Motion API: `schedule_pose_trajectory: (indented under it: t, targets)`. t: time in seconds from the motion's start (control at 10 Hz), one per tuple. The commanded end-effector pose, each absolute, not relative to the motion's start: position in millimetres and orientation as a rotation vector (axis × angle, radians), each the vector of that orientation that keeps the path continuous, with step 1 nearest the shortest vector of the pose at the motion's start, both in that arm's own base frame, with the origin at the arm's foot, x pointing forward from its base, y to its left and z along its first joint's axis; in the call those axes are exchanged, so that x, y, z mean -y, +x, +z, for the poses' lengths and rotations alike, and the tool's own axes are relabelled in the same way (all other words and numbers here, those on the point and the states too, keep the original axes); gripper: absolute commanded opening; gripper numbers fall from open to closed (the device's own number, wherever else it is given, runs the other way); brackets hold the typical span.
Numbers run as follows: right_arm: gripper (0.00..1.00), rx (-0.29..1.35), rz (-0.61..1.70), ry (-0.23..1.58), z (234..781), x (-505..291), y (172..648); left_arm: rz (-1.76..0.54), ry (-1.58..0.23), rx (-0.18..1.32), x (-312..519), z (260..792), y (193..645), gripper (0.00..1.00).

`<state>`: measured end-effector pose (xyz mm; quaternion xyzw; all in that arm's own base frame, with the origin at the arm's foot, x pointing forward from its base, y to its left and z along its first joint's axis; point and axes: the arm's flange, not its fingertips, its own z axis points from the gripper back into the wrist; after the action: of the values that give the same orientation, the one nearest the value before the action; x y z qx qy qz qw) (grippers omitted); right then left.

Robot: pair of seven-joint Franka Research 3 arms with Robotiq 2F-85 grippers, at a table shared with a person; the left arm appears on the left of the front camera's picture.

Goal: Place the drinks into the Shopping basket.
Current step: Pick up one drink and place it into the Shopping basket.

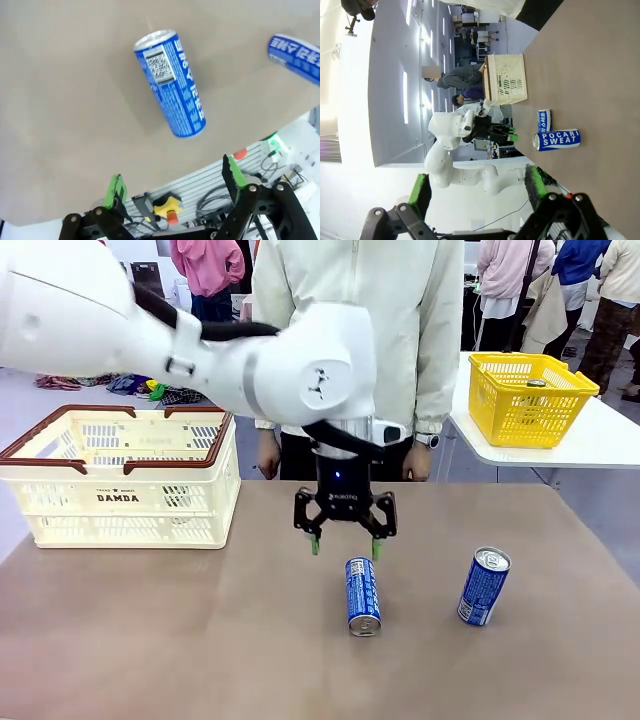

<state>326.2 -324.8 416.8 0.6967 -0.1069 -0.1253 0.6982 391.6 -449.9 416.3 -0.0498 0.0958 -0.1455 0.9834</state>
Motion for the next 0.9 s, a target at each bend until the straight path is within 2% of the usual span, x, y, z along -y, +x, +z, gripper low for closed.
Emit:
schedule_pose_trajectory:
  t: [0.0,0.8]
  targets:
    - [1.00,0.228,-0.274,1.555,419,325,324,-0.241,-0.132,-0.194,452,405,403,1.00]
    - [1.00,0.228,-0.274,1.555,419,325,324,-0.157,-0.200,-0.067,448,311,392,1.00]
